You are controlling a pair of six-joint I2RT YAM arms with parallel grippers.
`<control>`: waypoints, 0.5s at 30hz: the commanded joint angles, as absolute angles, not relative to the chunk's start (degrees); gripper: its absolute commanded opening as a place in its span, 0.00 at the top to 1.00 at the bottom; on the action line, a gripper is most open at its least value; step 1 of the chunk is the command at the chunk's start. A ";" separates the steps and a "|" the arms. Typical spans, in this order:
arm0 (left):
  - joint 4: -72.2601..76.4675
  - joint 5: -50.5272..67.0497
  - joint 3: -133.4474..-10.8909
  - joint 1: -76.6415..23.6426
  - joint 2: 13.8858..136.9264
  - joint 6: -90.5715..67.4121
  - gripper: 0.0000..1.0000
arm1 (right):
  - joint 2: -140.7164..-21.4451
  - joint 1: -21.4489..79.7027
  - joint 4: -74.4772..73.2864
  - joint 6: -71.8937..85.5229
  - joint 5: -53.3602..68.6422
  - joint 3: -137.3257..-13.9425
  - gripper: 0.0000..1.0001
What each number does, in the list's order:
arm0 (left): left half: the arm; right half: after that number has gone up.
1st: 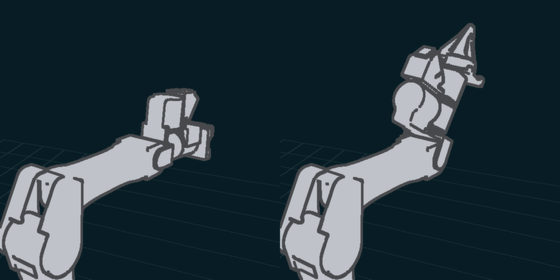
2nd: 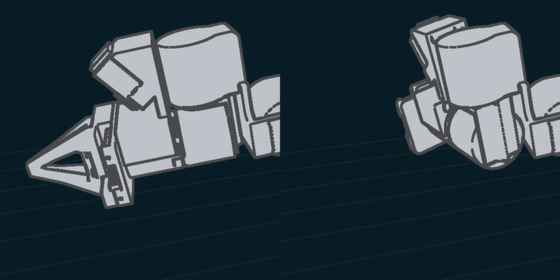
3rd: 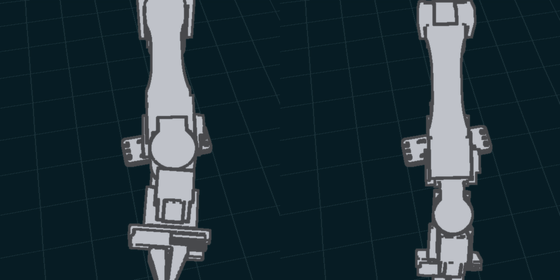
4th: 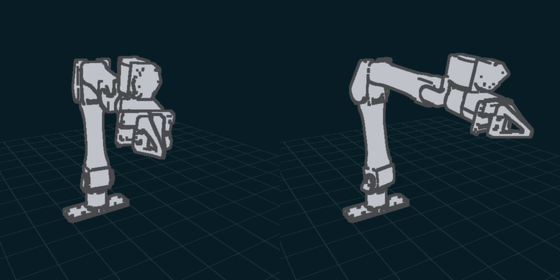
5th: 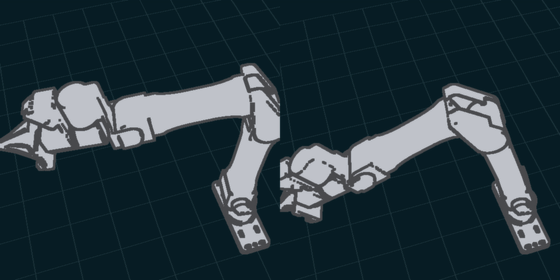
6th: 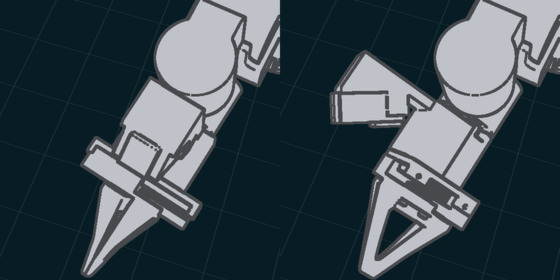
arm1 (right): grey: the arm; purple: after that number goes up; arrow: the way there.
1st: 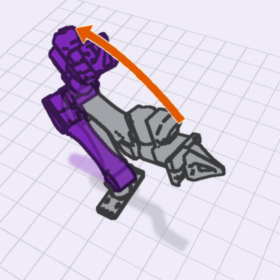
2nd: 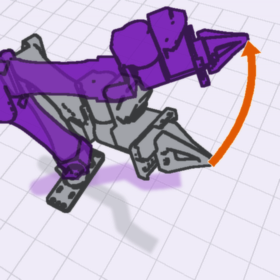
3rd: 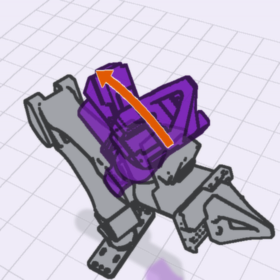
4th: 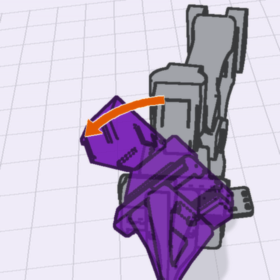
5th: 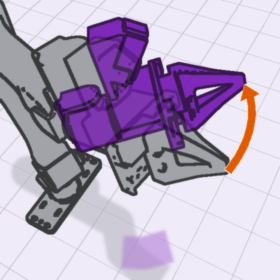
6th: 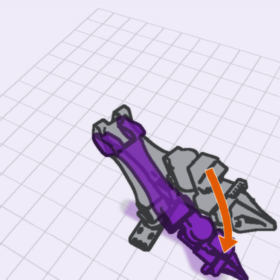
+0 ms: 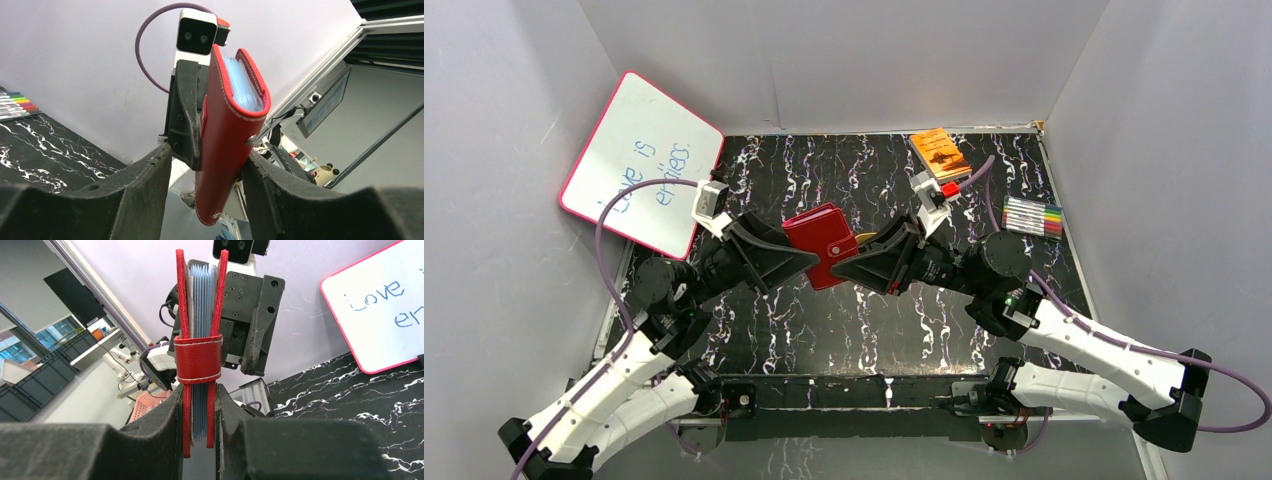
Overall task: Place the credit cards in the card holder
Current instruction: Close the card holder.
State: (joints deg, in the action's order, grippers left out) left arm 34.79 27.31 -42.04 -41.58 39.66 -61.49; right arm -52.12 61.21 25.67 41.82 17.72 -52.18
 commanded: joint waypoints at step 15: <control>30.94 28.50 -45.41 -41.65 39.36 -57.82 1.00 | -51.05 61.41 16.36 37.18 14.94 -56.71 0.92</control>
